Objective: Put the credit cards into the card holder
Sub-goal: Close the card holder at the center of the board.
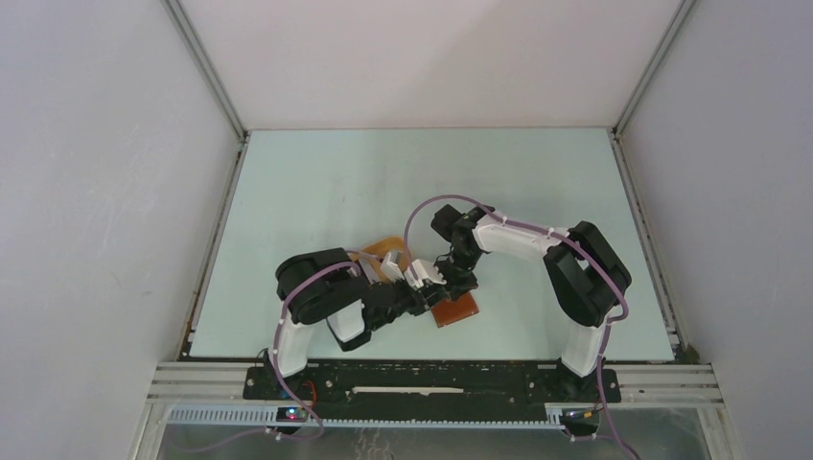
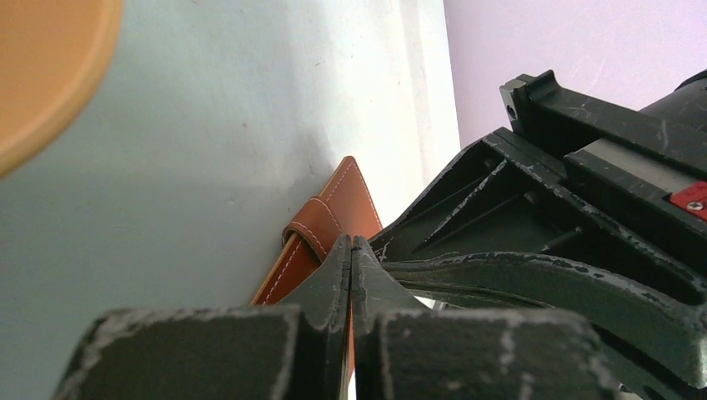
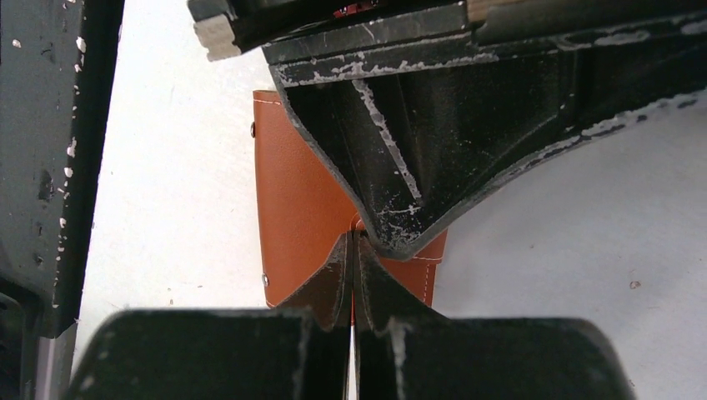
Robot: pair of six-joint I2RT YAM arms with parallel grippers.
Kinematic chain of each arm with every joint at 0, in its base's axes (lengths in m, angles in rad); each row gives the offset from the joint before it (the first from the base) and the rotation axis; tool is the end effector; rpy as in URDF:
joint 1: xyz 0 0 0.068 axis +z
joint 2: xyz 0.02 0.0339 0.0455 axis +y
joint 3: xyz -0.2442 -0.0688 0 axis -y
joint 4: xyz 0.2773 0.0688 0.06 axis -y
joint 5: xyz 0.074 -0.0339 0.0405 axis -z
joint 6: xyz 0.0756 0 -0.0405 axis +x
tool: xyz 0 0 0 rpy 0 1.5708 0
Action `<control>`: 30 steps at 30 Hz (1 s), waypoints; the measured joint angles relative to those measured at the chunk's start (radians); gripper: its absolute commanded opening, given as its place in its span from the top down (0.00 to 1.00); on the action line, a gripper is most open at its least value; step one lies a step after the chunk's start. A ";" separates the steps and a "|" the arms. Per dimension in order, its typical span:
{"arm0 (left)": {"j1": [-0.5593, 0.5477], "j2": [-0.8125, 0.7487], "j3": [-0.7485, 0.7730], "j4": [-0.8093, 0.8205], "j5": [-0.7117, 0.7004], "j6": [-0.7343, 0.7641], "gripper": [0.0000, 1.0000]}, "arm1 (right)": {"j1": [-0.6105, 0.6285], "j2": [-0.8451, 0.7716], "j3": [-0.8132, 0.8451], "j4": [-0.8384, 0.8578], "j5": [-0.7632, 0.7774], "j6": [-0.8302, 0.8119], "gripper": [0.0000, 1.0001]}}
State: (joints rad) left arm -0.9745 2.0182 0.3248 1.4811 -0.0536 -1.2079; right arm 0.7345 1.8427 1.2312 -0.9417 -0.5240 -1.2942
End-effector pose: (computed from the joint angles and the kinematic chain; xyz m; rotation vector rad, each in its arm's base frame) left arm 0.1704 -0.2438 0.0196 -0.2836 2.0369 -1.4474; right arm 0.2341 0.2623 0.0992 -2.4570 1.5203 0.7376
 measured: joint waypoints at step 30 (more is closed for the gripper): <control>0.000 0.000 -0.017 -0.003 -0.012 0.002 1.00 | 0.001 -0.039 -0.029 0.056 0.014 0.017 0.83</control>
State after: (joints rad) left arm -0.9745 2.0178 0.3080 1.4784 -0.0658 -1.2057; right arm 0.7353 1.8042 1.2026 -0.8860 -0.5095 -1.2774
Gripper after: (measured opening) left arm 0.005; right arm 0.163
